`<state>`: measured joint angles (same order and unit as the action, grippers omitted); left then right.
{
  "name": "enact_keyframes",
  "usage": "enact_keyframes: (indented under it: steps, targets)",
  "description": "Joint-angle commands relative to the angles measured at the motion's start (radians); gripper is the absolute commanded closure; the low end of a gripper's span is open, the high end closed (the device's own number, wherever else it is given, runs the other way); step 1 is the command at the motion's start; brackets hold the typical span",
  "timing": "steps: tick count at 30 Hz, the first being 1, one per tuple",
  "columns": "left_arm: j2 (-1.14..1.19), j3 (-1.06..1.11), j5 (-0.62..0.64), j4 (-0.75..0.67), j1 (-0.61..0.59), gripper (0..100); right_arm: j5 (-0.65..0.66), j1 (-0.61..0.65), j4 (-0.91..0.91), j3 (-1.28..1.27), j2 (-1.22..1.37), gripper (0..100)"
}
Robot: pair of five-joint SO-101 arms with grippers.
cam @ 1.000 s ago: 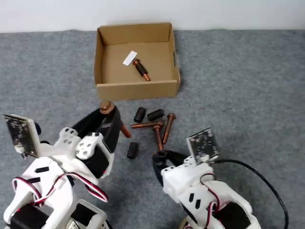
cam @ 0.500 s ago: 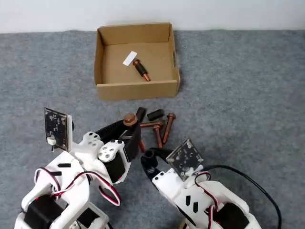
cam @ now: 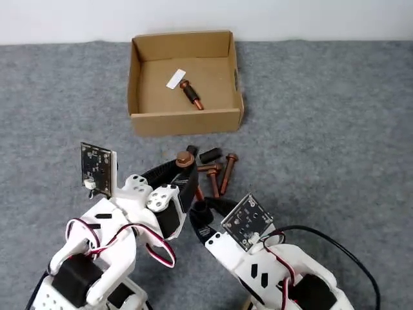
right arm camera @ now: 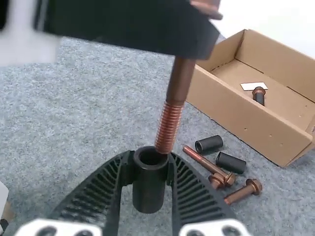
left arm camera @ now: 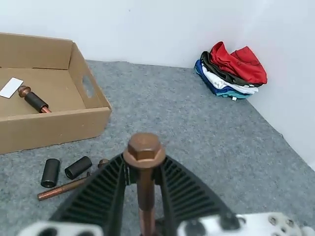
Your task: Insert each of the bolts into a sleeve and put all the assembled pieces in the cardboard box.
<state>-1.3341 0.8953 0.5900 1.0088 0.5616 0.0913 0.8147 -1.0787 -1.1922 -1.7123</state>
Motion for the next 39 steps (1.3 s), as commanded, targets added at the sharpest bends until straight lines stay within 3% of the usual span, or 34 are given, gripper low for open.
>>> enact_keyframes:
  steps: [1,11,23,34,36,39]
  targets:
    - [-0.011,-0.007,0.005,-0.031,0.009,100,0.009,0.007,0.031,0.04,-0.012,99.1]
    - [-0.012,-0.051,0.005,0.058,0.026,100,0.009,-0.062,0.033,0.04,-0.012,99.1]
    - [-0.011,-0.056,0.005,0.063,0.086,100,0.009,-0.058,0.035,0.04,-0.012,99.1]
    - [-0.011,0.142,-0.038,0.081,0.086,99,0.009,-0.058,0.033,0.061,-0.012,99.1]
    - [-0.011,0.148,-0.075,0.083,0.086,96,0.011,-0.058,0.033,0.063,-0.012,99.1]
    - [-0.009,0.142,-0.084,0.114,0.081,83,0.011,-0.058,0.033,0.072,-0.01,99.1]
